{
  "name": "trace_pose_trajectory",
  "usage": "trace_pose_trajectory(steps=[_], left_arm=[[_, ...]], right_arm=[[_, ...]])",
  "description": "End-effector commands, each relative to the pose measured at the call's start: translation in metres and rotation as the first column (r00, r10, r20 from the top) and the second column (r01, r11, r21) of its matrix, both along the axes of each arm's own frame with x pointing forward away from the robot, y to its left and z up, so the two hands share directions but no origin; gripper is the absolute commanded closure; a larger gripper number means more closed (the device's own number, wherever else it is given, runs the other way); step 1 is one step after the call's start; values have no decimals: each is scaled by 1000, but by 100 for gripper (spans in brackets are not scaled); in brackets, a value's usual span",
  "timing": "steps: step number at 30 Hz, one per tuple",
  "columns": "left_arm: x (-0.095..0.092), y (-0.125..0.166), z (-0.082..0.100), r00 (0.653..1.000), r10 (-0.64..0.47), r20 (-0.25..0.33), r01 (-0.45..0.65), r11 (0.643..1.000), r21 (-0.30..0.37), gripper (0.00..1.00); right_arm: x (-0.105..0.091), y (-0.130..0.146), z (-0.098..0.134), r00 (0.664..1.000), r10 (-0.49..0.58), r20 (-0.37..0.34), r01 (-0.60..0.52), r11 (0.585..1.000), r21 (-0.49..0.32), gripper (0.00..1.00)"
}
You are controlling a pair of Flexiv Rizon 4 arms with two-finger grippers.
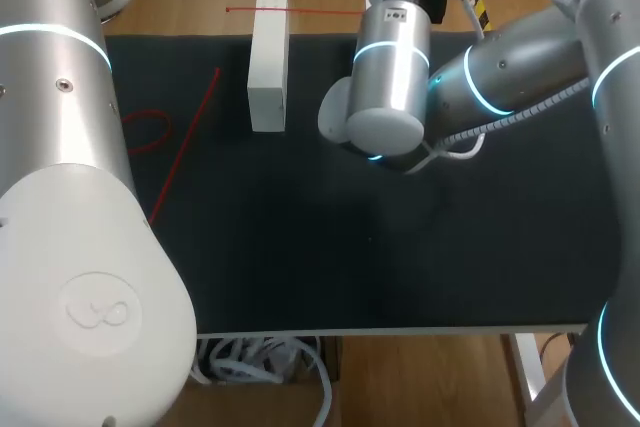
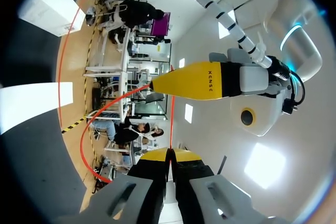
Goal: Grab the tape and strap the tape.
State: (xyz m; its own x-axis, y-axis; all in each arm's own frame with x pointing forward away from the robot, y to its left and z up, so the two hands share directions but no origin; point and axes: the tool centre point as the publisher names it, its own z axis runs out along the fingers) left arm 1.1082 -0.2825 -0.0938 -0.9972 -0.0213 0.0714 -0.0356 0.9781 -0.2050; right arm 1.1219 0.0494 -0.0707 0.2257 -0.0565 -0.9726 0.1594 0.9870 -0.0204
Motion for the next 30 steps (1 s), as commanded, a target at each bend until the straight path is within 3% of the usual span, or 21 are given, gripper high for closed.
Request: trace_pose_trajectory(steps=[1, 30], left_arm=[[3, -2, 3, 1000, -2, -8, 2, 1000, 10, 100], [3, -2, 3, 1000, -2, -8, 2, 1000, 10, 100]], right_arm=[[-4, 1, 4, 1000, 4, -12, -4, 1000, 0, 100], [-8, 16, 0, 999, 36, -31, -36, 999, 11, 100]])
